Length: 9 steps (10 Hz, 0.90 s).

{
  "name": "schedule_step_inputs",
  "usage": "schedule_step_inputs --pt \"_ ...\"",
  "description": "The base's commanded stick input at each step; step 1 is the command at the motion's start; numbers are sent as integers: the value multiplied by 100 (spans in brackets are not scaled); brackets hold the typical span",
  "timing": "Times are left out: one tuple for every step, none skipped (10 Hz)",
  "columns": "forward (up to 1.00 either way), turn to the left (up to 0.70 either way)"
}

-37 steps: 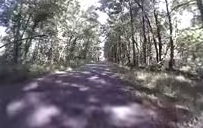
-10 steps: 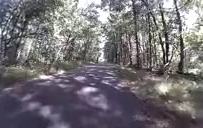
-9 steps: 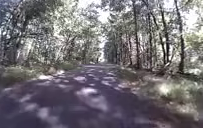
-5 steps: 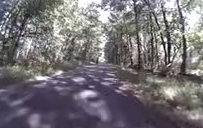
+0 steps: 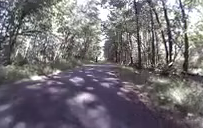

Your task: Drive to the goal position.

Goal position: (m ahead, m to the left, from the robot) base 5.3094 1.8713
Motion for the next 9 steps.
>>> schedule_step_inputs --pt "45 0" --pt "45 0" --pt "45 0" --pt "45 0" --pt "45 0" --pt "45 0" --pt "45 0" --pt "45 0" --pt "45 0"
